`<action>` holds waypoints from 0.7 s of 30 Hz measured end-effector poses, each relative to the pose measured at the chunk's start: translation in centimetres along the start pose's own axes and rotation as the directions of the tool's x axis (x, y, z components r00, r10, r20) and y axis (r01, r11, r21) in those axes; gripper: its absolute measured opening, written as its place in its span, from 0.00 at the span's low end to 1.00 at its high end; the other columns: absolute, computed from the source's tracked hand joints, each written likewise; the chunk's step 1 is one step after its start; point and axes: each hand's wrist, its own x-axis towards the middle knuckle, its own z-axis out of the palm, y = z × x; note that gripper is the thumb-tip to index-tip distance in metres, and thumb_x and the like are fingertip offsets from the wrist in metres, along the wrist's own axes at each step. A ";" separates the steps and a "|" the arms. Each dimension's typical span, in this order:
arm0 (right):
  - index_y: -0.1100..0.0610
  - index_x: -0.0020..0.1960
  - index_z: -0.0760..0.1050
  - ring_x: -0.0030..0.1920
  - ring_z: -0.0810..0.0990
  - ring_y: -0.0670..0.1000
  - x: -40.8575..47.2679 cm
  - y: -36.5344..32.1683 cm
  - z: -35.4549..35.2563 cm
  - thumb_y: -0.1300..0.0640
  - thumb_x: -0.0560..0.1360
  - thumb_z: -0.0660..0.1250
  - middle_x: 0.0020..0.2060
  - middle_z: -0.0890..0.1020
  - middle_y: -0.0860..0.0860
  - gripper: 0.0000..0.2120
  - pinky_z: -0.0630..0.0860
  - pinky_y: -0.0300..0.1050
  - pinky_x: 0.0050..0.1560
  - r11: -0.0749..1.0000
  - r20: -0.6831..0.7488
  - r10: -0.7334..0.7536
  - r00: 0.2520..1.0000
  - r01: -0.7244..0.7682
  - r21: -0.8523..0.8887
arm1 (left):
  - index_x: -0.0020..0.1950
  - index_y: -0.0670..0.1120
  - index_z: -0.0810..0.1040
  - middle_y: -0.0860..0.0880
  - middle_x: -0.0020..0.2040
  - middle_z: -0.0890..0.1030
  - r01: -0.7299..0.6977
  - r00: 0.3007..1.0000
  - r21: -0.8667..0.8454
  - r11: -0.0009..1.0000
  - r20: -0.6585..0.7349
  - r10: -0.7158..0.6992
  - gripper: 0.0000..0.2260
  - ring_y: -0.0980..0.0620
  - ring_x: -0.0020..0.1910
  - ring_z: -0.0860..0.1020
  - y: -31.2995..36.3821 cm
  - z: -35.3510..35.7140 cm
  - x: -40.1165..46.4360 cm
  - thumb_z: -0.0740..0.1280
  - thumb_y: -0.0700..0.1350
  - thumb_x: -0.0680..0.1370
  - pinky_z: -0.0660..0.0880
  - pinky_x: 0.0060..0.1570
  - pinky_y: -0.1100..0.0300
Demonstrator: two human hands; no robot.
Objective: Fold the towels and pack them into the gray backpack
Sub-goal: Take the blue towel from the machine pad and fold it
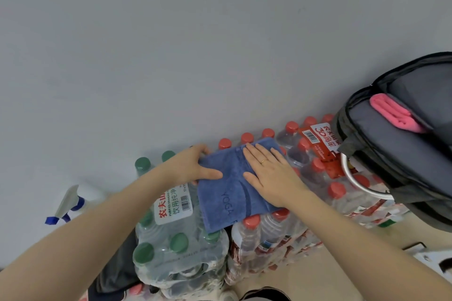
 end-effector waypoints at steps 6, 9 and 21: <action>0.54 0.76 0.40 0.76 0.43 0.47 0.0 -0.1 -0.2 0.37 0.66 0.25 0.76 0.45 0.48 0.42 0.39 0.45 0.74 1.000 0.010 0.004 1.000 -0.004 0.012 | 0.53 0.40 0.78 0.42 0.50 0.82 0.123 0.991 -0.311 0.942 -0.003 -0.130 0.08 0.52 0.43 0.79 -1.4 1.5 -2.3 0.68 0.40 0.75 0.78 0.45 0.61; 0.55 0.76 0.39 0.76 0.42 0.47 0.0 -0.1 -0.2 0.37 0.65 0.25 0.76 0.44 0.49 0.43 0.38 0.45 0.73 1.000 0.035 0.015 0.999 -0.015 0.008 | 0.56 0.42 0.74 0.44 0.50 0.81 0.076 0.986 -0.583 0.809 -0.079 -0.150 0.08 0.50 0.44 0.80 -0.1 2.8 -2.6 0.62 0.41 0.78 0.80 0.40 0.62; 0.61 0.56 0.74 0.49 0.78 0.46 -1.3 4.1 -4.6 0.61 0.81 0.50 0.52 0.79 0.55 0.14 0.74 0.27 0.43 0.059 0.070 0.494 0.867 -0.113 0.992 | 0.42 0.44 0.71 0.45 0.36 0.77 -0.132 0.986 -0.535 0.834 -0.158 0.054 0.06 0.58 0.27 0.77 8.4 8.5 1.9 0.61 0.40 0.79 0.74 0.27 0.69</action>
